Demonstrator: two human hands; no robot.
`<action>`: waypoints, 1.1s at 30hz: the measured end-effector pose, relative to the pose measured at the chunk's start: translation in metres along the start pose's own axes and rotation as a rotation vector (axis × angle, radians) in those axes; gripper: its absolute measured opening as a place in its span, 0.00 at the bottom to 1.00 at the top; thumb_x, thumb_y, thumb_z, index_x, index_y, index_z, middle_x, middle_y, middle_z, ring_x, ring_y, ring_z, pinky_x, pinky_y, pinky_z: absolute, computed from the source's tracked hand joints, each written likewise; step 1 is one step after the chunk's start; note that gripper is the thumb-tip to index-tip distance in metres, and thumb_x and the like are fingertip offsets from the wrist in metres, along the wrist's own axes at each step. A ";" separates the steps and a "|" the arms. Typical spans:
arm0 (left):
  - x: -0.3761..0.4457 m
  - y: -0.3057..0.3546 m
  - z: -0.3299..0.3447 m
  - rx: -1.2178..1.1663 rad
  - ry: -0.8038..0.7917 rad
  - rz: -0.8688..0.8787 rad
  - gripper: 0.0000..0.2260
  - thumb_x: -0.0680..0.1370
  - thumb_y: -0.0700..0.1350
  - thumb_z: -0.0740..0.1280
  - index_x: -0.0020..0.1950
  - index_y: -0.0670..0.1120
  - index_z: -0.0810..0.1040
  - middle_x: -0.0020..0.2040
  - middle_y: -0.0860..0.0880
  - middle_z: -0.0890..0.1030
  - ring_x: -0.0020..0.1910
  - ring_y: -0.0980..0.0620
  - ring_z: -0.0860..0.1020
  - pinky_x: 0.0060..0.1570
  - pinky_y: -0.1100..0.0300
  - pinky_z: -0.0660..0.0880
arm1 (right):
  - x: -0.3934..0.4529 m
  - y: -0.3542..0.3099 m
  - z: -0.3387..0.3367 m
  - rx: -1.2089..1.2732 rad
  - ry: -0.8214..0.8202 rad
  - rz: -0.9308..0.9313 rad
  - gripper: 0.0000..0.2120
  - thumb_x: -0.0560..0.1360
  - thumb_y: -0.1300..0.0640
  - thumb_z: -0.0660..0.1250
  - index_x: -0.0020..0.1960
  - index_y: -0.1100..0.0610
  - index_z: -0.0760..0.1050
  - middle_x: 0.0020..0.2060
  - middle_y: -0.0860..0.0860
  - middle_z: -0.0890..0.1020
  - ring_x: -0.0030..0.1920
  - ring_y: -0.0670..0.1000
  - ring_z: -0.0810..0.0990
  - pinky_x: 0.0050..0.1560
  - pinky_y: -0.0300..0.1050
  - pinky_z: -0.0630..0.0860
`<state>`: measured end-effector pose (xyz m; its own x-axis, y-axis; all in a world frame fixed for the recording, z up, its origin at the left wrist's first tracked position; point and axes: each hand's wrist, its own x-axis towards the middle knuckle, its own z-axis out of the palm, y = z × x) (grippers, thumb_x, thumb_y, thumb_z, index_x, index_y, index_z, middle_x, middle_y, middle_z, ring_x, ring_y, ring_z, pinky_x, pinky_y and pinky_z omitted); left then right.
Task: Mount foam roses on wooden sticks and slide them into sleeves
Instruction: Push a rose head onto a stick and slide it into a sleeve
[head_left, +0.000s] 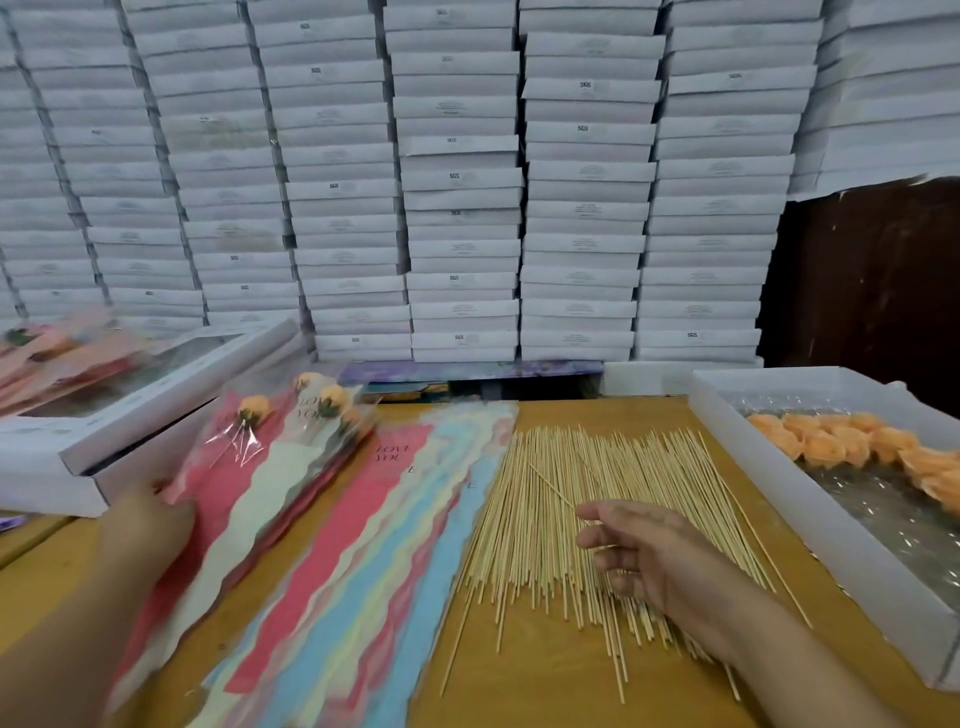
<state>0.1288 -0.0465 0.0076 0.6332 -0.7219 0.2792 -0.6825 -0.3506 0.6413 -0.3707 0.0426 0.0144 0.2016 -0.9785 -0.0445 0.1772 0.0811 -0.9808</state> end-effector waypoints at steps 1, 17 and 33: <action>-0.003 -0.003 0.002 0.005 0.003 0.003 0.13 0.78 0.40 0.67 0.61 0.37 0.78 0.51 0.31 0.81 0.51 0.31 0.78 0.49 0.45 0.73 | 0.000 0.000 0.000 0.001 0.000 0.001 0.15 0.72 0.50 0.70 0.55 0.57 0.83 0.46 0.57 0.86 0.39 0.50 0.82 0.35 0.40 0.78; -0.018 -0.004 -0.003 0.089 0.002 0.063 0.17 0.78 0.37 0.64 0.66 0.34 0.75 0.52 0.29 0.80 0.50 0.29 0.78 0.51 0.40 0.75 | -0.001 -0.001 0.000 0.016 -0.007 0.004 0.10 0.73 0.53 0.70 0.51 0.55 0.85 0.46 0.57 0.86 0.38 0.49 0.82 0.33 0.40 0.77; -0.125 0.155 0.021 -0.160 -0.180 0.542 0.15 0.81 0.40 0.62 0.67 0.41 0.76 0.66 0.39 0.78 0.63 0.40 0.75 0.63 0.48 0.70 | -0.002 -0.002 -0.002 0.022 0.032 -0.023 0.10 0.79 0.59 0.66 0.57 0.60 0.82 0.45 0.57 0.85 0.38 0.50 0.81 0.33 0.40 0.78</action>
<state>-0.0635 -0.0231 0.0575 0.1277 -0.8678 0.4803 -0.8189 0.1810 0.5447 -0.3735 0.0445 0.0161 0.1662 -0.9857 -0.0281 0.2025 0.0620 -0.9773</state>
